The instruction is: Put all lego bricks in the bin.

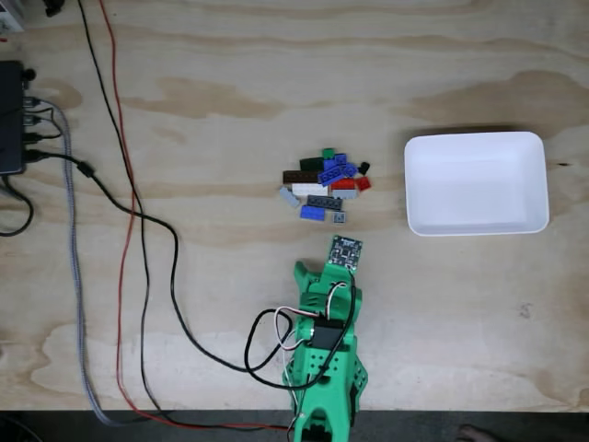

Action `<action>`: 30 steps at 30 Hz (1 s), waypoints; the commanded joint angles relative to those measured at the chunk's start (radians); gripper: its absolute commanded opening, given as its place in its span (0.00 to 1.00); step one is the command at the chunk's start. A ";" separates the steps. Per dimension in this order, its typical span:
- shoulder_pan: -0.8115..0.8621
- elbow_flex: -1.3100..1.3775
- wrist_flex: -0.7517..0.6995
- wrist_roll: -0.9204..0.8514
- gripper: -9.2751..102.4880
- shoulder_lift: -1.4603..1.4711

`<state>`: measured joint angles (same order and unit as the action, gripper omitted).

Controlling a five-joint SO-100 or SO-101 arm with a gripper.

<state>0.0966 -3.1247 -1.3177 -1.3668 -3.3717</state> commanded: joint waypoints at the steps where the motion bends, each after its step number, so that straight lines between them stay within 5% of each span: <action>1: -0.032 -0.023 -0.009 0.023 0.08 -0.003; 30: -0.043 -0.005 0.015 0.020 0.08 0.067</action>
<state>0.0752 -3.1324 -1.3070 -1.3545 -3.3794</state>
